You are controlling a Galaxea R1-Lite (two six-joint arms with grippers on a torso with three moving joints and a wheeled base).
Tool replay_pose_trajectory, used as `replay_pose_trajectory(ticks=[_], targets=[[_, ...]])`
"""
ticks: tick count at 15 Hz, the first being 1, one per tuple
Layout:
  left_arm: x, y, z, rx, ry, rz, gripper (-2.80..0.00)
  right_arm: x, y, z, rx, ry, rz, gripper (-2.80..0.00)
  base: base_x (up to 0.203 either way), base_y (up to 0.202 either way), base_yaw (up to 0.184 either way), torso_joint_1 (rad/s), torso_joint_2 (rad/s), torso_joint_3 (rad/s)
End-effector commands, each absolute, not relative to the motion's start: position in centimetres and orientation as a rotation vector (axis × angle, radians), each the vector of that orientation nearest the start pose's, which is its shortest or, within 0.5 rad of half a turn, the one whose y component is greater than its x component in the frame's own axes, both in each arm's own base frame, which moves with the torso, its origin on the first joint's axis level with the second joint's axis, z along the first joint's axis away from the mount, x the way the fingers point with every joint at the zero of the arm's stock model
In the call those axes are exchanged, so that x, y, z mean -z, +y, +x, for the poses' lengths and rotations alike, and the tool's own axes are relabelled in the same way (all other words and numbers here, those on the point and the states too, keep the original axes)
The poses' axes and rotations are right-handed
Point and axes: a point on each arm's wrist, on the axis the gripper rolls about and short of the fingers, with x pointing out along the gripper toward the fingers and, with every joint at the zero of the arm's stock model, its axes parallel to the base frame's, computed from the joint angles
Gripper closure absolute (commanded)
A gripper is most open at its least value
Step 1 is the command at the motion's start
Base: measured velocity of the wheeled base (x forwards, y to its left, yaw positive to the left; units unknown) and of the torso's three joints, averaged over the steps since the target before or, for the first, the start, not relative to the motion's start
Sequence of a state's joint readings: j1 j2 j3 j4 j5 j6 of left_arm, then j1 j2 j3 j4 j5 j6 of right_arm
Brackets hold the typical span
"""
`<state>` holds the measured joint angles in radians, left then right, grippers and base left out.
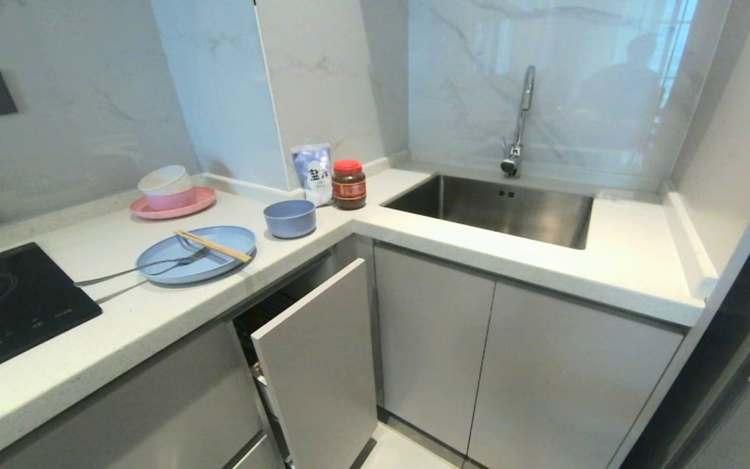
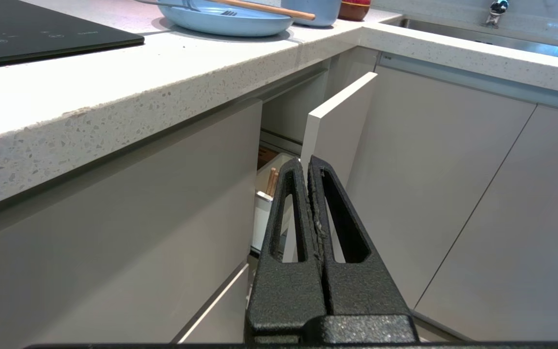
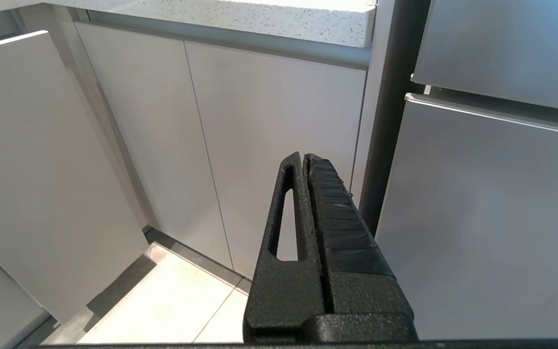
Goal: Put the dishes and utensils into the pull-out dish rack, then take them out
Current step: Open the cupboard
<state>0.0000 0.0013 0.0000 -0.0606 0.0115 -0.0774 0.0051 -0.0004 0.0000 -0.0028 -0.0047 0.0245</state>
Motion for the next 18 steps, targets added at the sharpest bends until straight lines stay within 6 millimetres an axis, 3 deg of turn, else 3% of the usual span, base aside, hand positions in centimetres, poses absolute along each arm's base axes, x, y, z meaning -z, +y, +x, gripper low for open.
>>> replay_pose_trajectory(ticks=[1, 18], targets=[[-7.42, 0.03, -2.07, -0.011, -0.033, -0.078, 0.0, -7.53, -0.02, -2.3, -0.001, -0.005, 0.025, 0.0, 0.0, 0.0, 0.0, 0.0, 0.0, 0.0], [-7.47, 0.03, -2.08, -0.011, -0.035, -0.073, 0.0, -7.53, -0.02, -2.29, 0.0, -0.005, 0.025, 0.0, 0.0, 0.0, 0.0, 0.0, 0.0, 0.0]])
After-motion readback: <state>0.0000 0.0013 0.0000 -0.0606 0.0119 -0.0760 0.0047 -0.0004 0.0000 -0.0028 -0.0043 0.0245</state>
